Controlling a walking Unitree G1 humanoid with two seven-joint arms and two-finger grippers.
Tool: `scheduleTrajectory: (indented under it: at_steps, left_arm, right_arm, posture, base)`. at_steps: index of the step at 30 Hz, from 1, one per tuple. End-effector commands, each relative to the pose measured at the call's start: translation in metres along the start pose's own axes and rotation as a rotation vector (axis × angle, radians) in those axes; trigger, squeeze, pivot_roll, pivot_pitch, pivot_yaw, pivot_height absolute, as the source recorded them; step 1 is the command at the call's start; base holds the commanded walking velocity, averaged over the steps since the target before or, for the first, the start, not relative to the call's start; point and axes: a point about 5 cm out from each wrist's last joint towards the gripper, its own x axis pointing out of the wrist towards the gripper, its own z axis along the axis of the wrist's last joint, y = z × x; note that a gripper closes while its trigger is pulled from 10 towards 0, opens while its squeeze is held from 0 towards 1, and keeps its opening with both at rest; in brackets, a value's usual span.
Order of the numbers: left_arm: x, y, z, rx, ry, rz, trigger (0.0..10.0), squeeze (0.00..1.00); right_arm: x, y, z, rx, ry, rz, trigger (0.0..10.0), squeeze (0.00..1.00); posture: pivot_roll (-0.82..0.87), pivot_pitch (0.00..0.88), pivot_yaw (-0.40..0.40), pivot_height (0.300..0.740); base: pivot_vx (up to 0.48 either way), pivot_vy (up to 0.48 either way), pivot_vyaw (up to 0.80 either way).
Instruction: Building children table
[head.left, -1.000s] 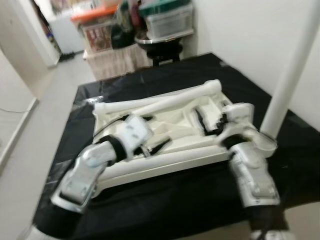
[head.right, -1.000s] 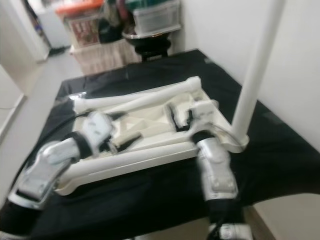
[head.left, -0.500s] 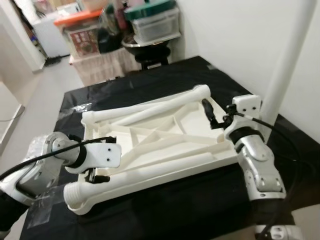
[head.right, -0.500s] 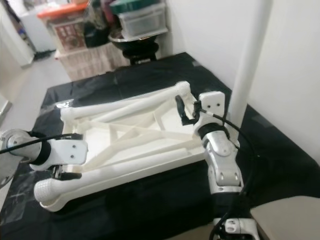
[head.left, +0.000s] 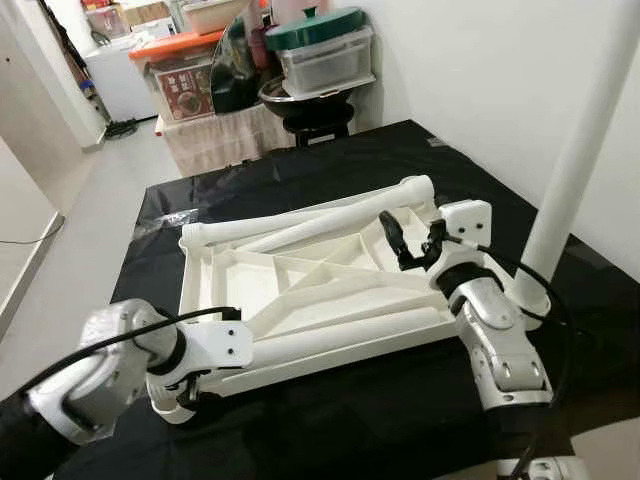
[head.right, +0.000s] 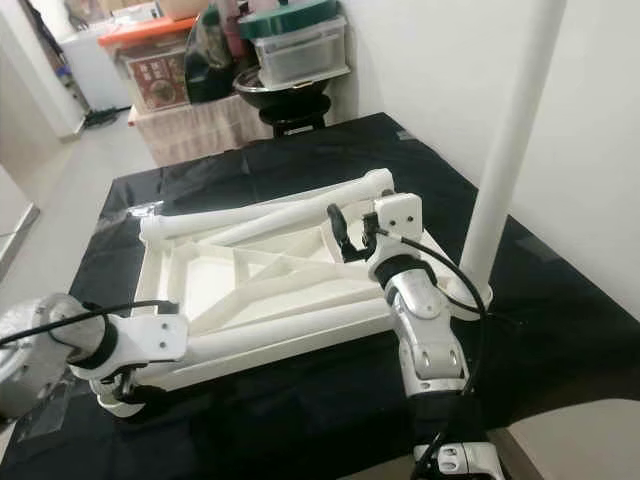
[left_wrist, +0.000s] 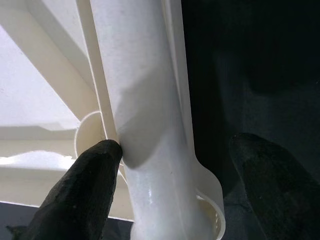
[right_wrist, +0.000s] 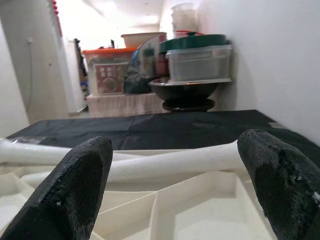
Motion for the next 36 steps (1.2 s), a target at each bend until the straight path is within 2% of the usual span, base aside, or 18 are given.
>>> scheduleTrajectory:
  at_steps: [1, 8, 11, 12, 22, 29, 31, 33, 34, 36]
  left_arm:
    - [0.010, -0.002, -0.008, -0.013, 0.044, 0.004, 10.0, 0.00]
    - [0.014, -0.001, -0.010, -0.015, 0.048, 0.030, 10.0, 0.00]
    - [0.017, -0.005, -0.004, -0.022, 0.029, 0.007, 10.0, 0.00]
    - [0.017, -0.006, -0.003, -0.021, 0.025, 0.003, 0.0, 0.00]
    - [0.012, -0.008, 0.001, -0.007, 0.007, 0.006, 0.0, 0.00]
    - [-0.009, 0.014, 0.008, -0.002, -0.030, 0.132, 0.0, 0.00]
    - [-0.009, 0.014, 0.008, -0.002, -0.030, 0.132, 0.0, 0.00]
    - [-0.029, 0.027, 0.013, 0.002, -0.061, 0.208, 0.0, 0.00]
    - [-0.029, 0.027, 0.013, 0.002, -0.061, 0.208, 0.0, 0.00]
    - [-0.052, 0.036, 0.017, -0.009, -0.112, 0.277, 0.0, 0.00]
  right_arm:
    - [-0.002, 0.007, -0.002, 0.006, 0.011, 0.028, 10.0, 0.00]
    - [-0.002, 0.010, -0.003, 0.008, 0.017, 0.042, 10.0, 0.00]
    - [-0.002, 0.013, -0.004, 0.005, 0.025, 0.055, 10.0, 0.00]
    - [-0.002, 0.014, -0.004, 0.007, 0.027, 0.056, 10.0, 0.00]
    - [-0.003, 0.013, -0.005, 0.008, 0.037, 0.053, 10.0, 0.00]
    - [-0.003, 0.015, -0.001, 0.040, 0.024, 0.062, 10.0, 0.00]
    - [-0.003, 0.015, -0.001, 0.040, 0.024, 0.062, 10.0, 0.00]
    - [-0.002, 0.009, 0.008, 0.126, -0.016, 0.057, 10.0, 0.00]
    - [-0.002, 0.009, 0.008, 0.126, -0.016, 0.057, 10.0, 0.00]
    - [-0.002, 0.000, 0.029, 0.305, -0.115, 0.078, 10.0, 0.00]
  posture:
    - [0.00, 0.062, 0.144, 0.740]
    - [-0.01, 0.071, 0.142, 0.740]
    - [-0.01, 0.076, 0.140, 0.740]
    - [-0.01, 0.077, 0.140, 0.740]
    - [-0.01, 0.084, 0.138, 0.740]
    - [-0.01, 0.088, 0.137, 0.740]
    - [-0.01, 0.088, 0.137, 0.740]
    - [-0.01, 0.089, 0.136, 0.740]
    - [-0.01, 0.089, 0.136, 0.740]
    - [0.00, 0.091, 0.134, 0.740]
  base:
    - [0.000, 0.000, 0.00]
    - [0.000, 0.000, 0.00]
    - [0.000, 0.000, 0.00]
    - [0.000, 0.000, 0.00]
    - [0.000, 0.000, 0.00]
    - [0.000, 0.000, 0.00]
    - [0.000, 0.000, 0.00]
    - [0.000, 0.000, 0.00]
    - [0.000, 0.000, 0.00]
    - [0.000, 0.000, 0.00]
